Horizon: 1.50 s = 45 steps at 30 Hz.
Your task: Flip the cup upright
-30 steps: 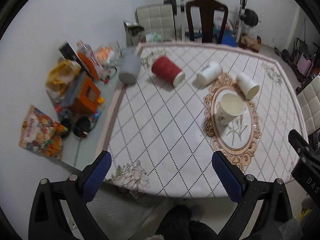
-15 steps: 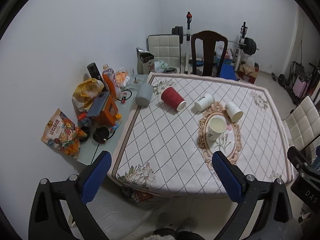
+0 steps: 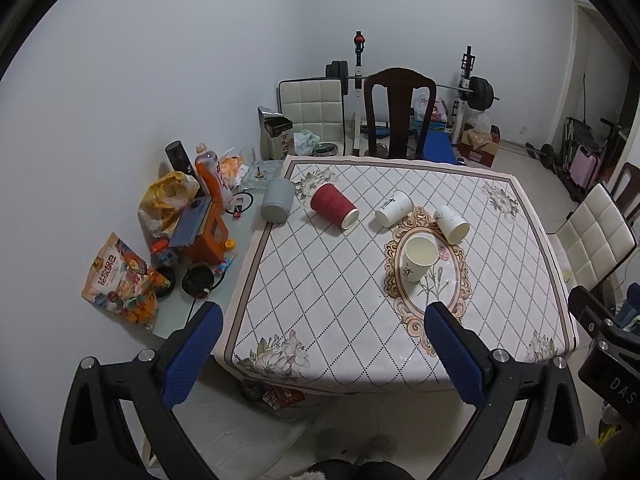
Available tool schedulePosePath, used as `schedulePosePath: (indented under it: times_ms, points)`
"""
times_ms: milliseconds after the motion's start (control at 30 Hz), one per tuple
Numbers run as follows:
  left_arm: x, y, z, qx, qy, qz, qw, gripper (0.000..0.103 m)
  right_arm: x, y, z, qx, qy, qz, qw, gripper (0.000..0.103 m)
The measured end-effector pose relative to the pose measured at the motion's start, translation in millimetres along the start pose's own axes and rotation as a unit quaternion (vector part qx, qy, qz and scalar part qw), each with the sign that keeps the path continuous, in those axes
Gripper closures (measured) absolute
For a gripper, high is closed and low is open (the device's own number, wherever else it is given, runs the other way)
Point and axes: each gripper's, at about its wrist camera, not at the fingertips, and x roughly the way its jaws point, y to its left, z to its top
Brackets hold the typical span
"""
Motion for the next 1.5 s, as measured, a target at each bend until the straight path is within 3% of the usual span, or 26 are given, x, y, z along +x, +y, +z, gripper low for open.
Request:
schedulePosePath:
  times_ms: [1500]
  points:
    - [8, -15, 11, 0.004, 0.005, -0.020, 0.9998, 0.000, 14, 3, 6, -0.003, 0.006, 0.008, 1.000, 0.000]
